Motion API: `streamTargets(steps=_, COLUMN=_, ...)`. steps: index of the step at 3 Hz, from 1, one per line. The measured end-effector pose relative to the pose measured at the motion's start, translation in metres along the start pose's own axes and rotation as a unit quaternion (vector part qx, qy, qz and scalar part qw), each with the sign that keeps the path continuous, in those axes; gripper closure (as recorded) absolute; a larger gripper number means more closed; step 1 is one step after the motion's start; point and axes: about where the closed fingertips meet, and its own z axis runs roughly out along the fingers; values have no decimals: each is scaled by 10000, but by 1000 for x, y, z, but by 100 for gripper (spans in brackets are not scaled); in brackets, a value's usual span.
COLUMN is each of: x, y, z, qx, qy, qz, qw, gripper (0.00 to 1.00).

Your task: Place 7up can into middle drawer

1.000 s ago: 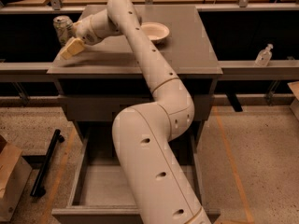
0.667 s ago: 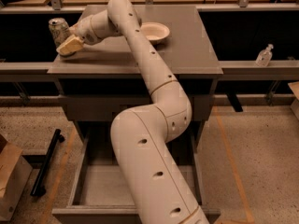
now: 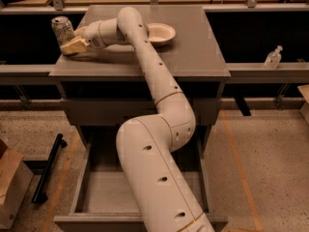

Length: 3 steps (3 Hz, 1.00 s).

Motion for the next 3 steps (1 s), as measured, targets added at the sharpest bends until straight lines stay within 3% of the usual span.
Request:
streamTargets(steps=1, x=-2, y=-11, z=-24, qx=175, qy=137, qz=-52, qw=9997, gripper=100)
streamTargets(steps=2, x=-14, y=-15, z=-67, qx=282, qy=558, qz=-311, qw=9976, gripper=100)
streamTargets(steps=3, x=-24, y=-6, z=-110, qx=220, qy=1099, qz=-545, qw=9922, gripper=100)
